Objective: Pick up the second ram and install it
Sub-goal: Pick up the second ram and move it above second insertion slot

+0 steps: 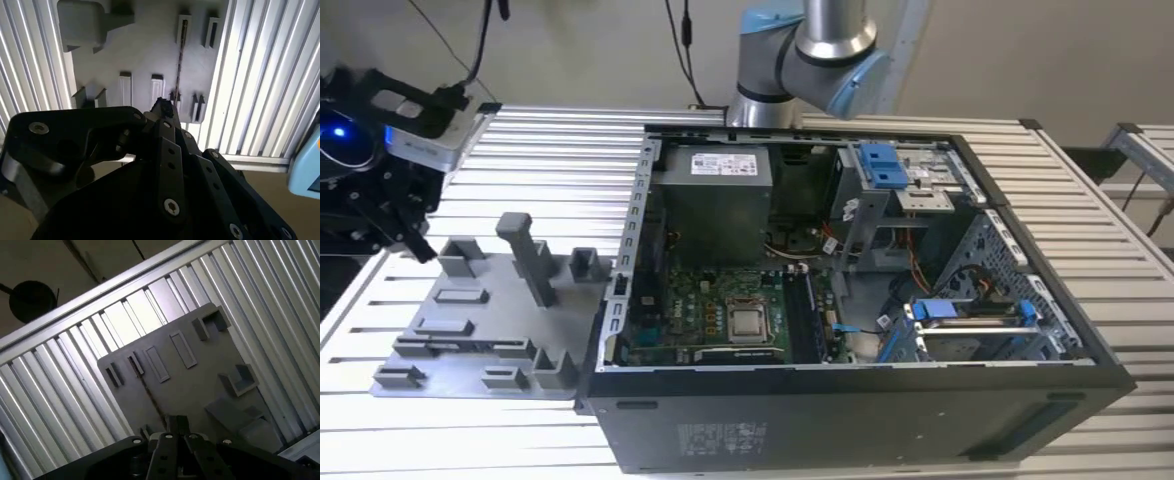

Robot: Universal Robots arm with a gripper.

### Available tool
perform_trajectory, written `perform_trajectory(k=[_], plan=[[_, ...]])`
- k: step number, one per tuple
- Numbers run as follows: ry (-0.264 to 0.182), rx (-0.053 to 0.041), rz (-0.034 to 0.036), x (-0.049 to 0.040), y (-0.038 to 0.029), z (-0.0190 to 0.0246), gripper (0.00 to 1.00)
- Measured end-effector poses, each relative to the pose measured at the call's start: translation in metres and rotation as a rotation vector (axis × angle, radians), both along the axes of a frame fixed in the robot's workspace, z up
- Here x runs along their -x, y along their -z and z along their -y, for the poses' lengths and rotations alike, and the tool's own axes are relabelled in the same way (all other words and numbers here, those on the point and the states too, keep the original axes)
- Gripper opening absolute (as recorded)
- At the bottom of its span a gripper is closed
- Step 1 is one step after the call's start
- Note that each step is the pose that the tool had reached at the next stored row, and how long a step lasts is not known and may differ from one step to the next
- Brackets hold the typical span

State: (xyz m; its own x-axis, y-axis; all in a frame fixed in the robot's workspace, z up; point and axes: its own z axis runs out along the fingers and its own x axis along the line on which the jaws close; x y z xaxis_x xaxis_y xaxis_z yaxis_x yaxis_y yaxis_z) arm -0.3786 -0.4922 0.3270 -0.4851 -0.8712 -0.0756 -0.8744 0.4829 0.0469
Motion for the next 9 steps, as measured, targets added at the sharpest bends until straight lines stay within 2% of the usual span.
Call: perform_trajectory(k=[4, 9], plan=[[-0.051, 0.0001, -0.0001, 0.0000, 0.0026, 0.0000, 0.11], [-0.142, 0.0001, -0.0001, 0.0000, 0.0054, 0.0000, 0.11]])
